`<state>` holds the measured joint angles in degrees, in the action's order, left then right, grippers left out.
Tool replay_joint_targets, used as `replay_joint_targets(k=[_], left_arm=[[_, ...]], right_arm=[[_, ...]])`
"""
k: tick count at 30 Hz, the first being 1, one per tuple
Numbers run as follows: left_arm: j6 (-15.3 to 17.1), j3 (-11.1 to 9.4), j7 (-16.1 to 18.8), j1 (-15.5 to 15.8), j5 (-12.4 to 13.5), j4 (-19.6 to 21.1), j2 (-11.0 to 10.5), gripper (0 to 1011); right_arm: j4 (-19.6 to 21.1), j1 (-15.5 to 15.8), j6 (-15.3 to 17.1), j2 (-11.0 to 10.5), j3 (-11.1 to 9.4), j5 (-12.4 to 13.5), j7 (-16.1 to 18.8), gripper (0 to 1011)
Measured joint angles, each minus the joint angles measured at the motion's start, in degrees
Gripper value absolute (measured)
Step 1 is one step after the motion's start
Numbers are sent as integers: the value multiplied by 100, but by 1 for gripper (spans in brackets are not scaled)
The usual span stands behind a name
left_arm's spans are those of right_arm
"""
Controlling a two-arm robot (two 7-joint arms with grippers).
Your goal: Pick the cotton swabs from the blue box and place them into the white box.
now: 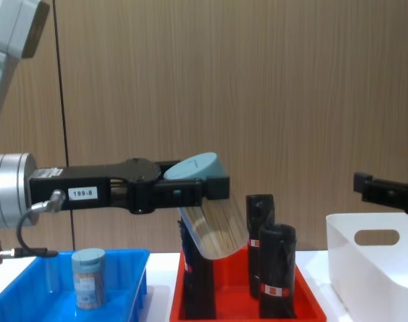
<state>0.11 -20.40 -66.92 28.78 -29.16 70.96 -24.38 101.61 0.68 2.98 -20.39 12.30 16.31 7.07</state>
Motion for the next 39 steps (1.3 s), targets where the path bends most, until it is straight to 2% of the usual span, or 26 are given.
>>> replay_joint_targets(k=[3,13,14,19,21,34,39], left_arm=[[-4,-2,-2,2,-2,-2,0,661],[-12,-6,-9,6,-6,-7,-1,663],[-13,-6,-10,7,-7,-8,-1,661],[-17,-6,-10,8,-7,-9,0,663],[-19,-6,-10,8,-6,-9,-1,661],[-20,-6,-10,8,-6,-9,0,661],[-20,-6,-11,7,-6,-9,-1,661]], right_arm=[[11,-14,65,-43,-22,15,109,1002],[37,-105,383,-265,-123,166,802,1002],[38,-131,458,-321,-145,210,1006,1001],[40,-175,573,-409,-174,284,1342,1001],[40,-218,658,-479,-194,340,1619,1002],[1,-452,981,-684,-191,450,2754,1002],[-26,-546,1061,-698,-148,422,3017,1002]])
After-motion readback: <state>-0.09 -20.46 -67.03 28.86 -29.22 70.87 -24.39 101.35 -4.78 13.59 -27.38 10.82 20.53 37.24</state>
